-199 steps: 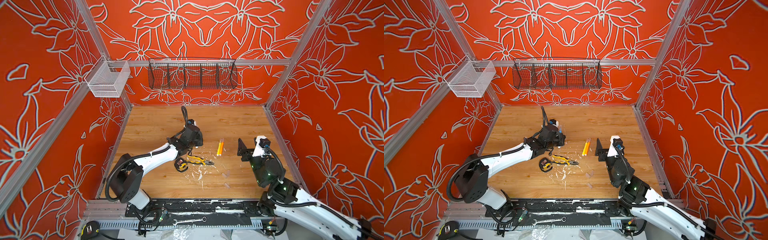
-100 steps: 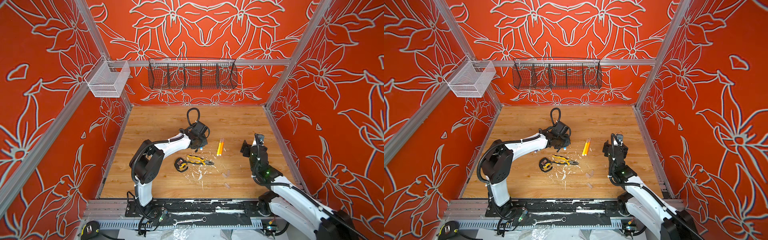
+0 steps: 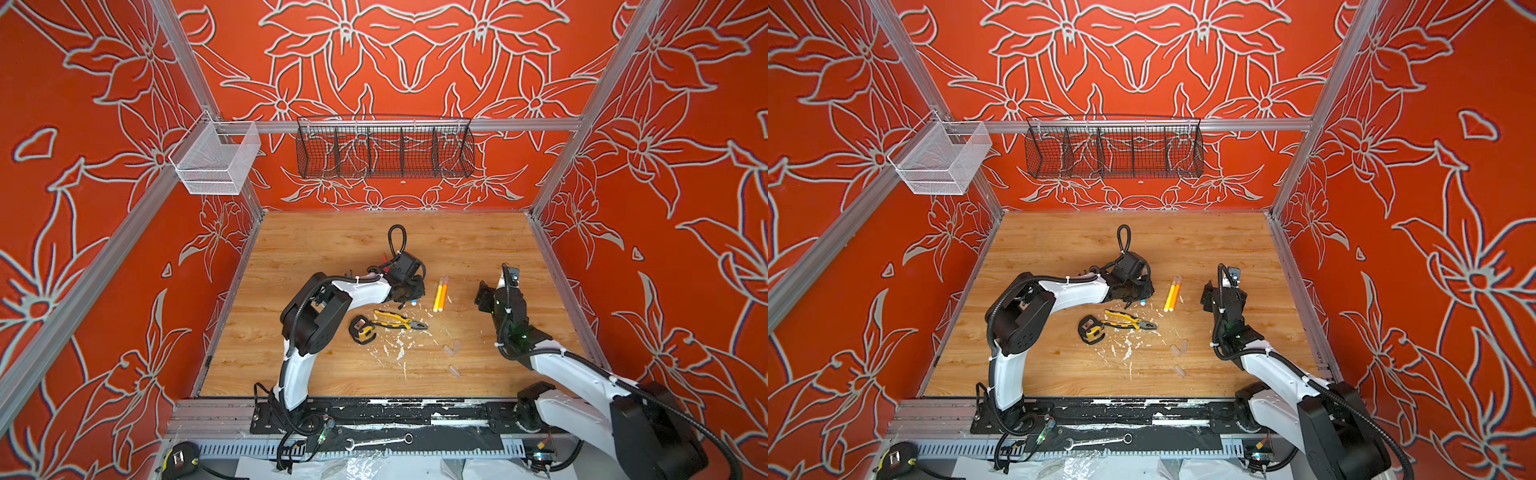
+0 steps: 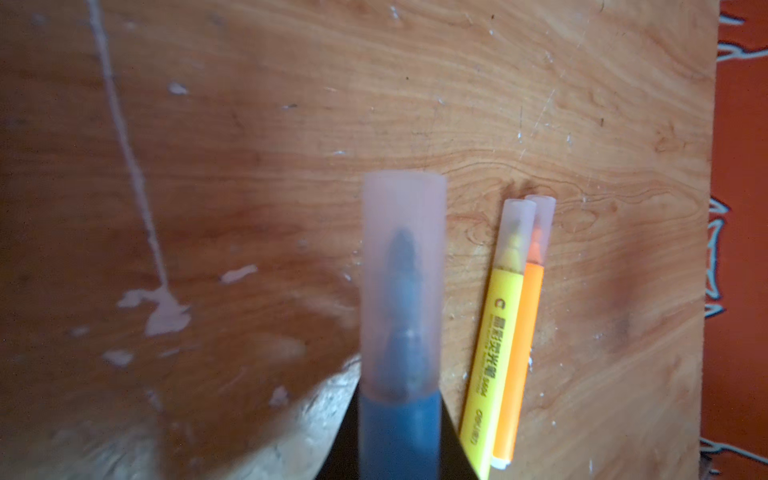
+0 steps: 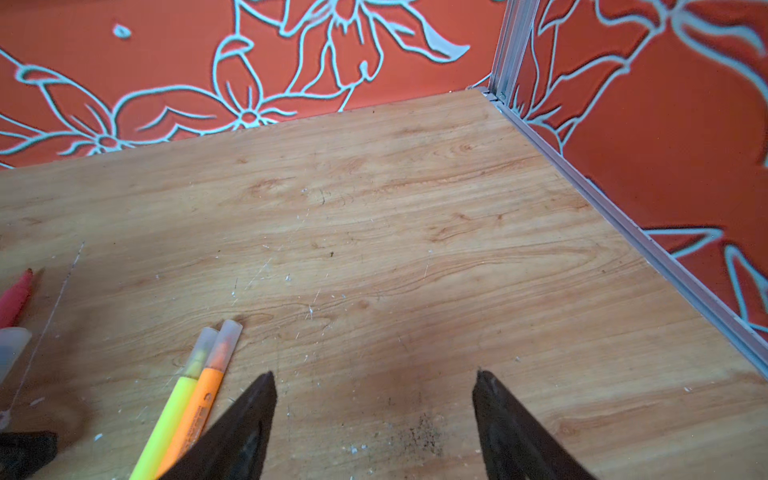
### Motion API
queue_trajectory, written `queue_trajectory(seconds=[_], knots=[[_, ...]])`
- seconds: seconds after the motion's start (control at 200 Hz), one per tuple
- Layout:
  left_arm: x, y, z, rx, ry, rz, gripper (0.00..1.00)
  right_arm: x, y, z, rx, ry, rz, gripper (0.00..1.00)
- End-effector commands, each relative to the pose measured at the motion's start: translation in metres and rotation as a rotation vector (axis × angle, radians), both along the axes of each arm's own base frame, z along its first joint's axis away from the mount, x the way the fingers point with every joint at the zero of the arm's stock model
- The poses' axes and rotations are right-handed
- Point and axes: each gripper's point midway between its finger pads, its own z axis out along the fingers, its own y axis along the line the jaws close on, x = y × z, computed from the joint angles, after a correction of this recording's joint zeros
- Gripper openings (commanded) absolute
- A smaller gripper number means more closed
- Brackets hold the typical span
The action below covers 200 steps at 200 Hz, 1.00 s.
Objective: Insert the pens into the pen caps
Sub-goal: 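Carry the capped blue marker down beside the yellow and orange markers with the left gripper, then open the left gripper to set the blue marker on the table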
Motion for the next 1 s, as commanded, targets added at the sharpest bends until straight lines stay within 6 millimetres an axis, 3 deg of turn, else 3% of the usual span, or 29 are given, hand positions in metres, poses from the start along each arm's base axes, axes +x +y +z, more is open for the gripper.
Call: queue_trajectory(seconds=[0.0,0.295,0.751,0.871,0.966,0.996], knots=[[-0.001,-0.022,0.001,0.020,-0.052,-0.063,0.00,0.005,0.002,0.012,0.032,-0.046,0.004,0.76],[-0.004,-0.039,-0.007,0.107,-0.097,-0.095,0.00,0.003,0.002,0.014,0.037,-0.060,0.006,0.76],[0.000,-0.034,-0.006,0.178,-0.134,-0.091,0.10,0.005,0.004,0.013,0.034,-0.050,0.011,0.75],[-0.002,-0.039,-0.005,0.153,-0.136,-0.114,0.19,0.005,0.003,0.013,0.035,-0.051,0.011,0.75],[-0.003,-0.042,-0.003,0.138,-0.140,-0.125,0.32,0.005,0.004,0.012,0.035,-0.050,0.013,0.75],[-0.004,-0.041,-0.002,0.138,-0.142,-0.127,0.41,0.005,0.004,0.012,0.035,-0.049,0.013,0.75]])
